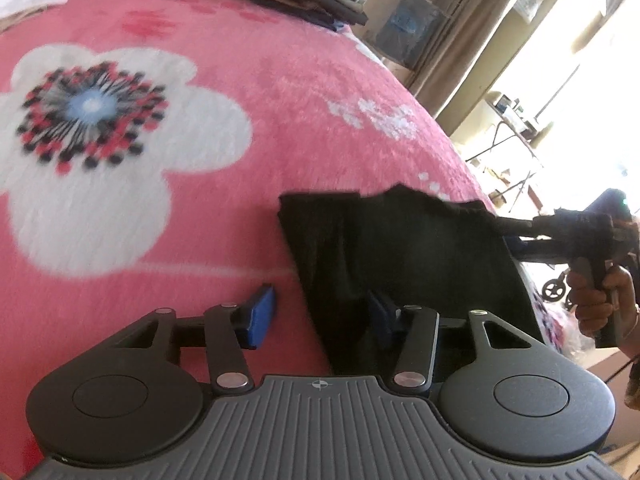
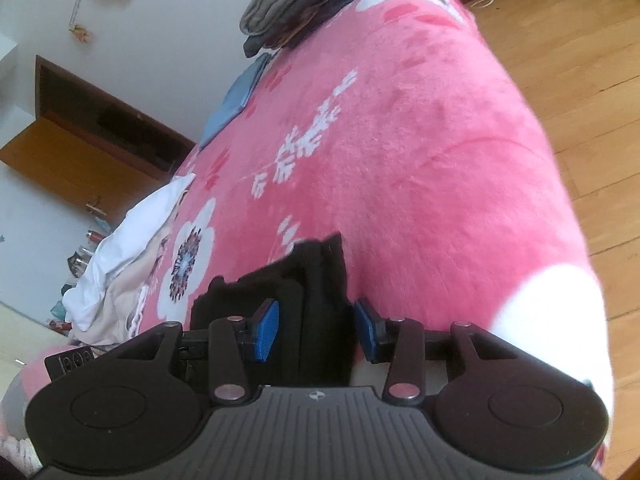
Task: Fold clothes
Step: 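Lift the folded T-shirt with both grippers and carry it across the bed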
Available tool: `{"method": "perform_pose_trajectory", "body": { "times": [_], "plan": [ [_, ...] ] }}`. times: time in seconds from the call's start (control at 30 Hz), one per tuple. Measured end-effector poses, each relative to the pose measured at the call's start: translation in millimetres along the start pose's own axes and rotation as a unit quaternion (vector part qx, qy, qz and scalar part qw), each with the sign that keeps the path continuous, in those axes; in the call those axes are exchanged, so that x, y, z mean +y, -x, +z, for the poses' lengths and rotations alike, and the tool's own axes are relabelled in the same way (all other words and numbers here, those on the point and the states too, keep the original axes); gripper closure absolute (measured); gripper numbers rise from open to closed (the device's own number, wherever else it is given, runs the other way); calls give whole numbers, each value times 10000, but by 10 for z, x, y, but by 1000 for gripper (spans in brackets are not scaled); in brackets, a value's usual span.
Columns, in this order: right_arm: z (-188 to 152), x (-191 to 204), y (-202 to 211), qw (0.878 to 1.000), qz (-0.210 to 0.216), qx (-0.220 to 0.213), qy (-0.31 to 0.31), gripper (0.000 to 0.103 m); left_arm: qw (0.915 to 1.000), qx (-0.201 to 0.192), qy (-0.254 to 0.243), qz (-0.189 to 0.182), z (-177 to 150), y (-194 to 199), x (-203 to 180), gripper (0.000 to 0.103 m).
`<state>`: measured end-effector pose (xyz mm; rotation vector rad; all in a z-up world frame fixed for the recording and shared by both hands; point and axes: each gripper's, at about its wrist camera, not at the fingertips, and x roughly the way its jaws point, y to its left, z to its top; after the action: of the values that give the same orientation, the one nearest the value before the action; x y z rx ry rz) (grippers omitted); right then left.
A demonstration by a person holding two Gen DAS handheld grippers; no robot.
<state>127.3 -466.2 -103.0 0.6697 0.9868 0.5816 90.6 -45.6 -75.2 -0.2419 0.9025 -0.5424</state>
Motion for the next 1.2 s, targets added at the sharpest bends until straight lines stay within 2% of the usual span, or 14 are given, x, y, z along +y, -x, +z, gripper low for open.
{"method": "perform_pose_trajectory", "body": {
  "times": [0.17, 0.37, 0.4, 0.47, 0.5, 0.53, 0.57, 0.63, 0.77, 0.93, 1.1, 1.2],
  "plan": [
    [143, 58, -197, 9997, 162, 76, 138, 58, 9999, -114, 56, 5, 68, -70, 2, 52],
    [-21, 33, -94, 9985, 348, 323, 284, 60, 9999, -165, 43, 7, 88, -97, -5, 54],
    [-5, 35, -120, 9985, 344, 325, 275, 64, 9997, -218, 50, 43, 110, -123, -18, 57],
    [34, 90, -175, 9983, 279, 342, 383, 70, 9994, -284, -78, 197, 146, -169, -80, 72],
    [46, 148, -195, 9977, 207, 364, 537, 79, 9989, -317, -197, 278, 152, -177, -124, 76],
    [41, 208, -205, 9967, 119, 375, 705, 84, 9981, -357, -350, 346, 145, -170, -174, 81],
    [24, 270, -207, 9954, 17, 375, 884, 86, 9972, -395, -488, 404, 134, -162, -219, 88],
    [-11, 377, -193, 9924, -152, 337, 1171, 89, 9961, -480, -569, 481, 107, -120, -272, 95],
    [-69, 570, -15, 9902, -178, -9, 1384, 91, 9957, -752, -321, 424, 170, 80, -319, 97],
    [-66, 1012, 205, 9802, -218, -485, 1908, 91, 9910, -1250, -428, 223, 448, 463, -468, 97],
    [208, 1400, 477, 9669, -17, -1361, 2156, 91, 9788, -1844, -862, 224, 1028, 832, -674, 97],
    [511, 1654, 574, 9558, 34, -1795, 2330, 91, 9657, -2261, -1233, 330, 1466, 1059, -850, 97]
  ]
}}
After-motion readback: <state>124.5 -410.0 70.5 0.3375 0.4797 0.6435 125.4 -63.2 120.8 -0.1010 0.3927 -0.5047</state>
